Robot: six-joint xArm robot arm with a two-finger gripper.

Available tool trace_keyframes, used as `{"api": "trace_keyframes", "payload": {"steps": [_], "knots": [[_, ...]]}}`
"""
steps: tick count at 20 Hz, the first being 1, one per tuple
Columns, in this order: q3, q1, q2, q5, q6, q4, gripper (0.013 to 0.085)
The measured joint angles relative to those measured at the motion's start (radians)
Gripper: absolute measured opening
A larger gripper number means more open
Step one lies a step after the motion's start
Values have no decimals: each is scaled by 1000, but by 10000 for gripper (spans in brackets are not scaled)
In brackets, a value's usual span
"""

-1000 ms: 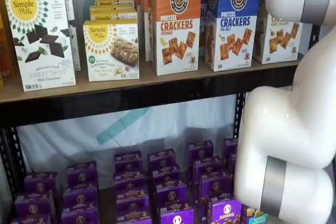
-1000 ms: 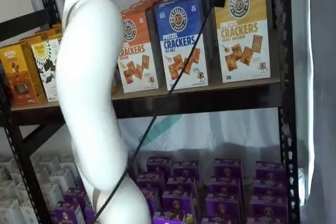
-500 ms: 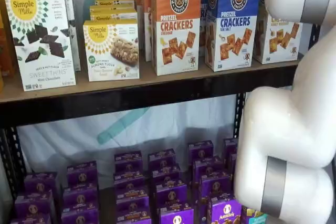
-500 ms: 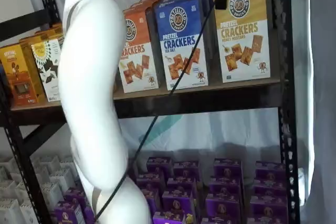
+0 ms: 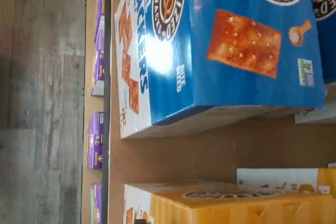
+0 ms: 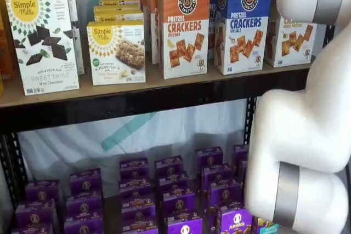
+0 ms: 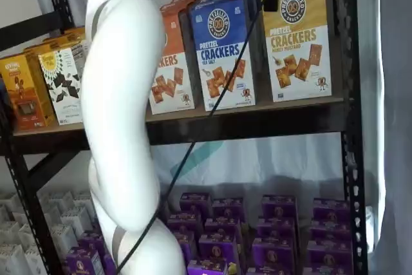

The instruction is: Retrieve the yellow and white box located on the top shelf, the sixth one from the left

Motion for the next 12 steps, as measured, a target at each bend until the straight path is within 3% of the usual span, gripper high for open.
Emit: {"api": "trace_keyframes", "payload": {"steps": [5,12], "knots": [[0,25,-2,-7,0,-53,850],[-57,47,29,47,12,-100,850]]}}
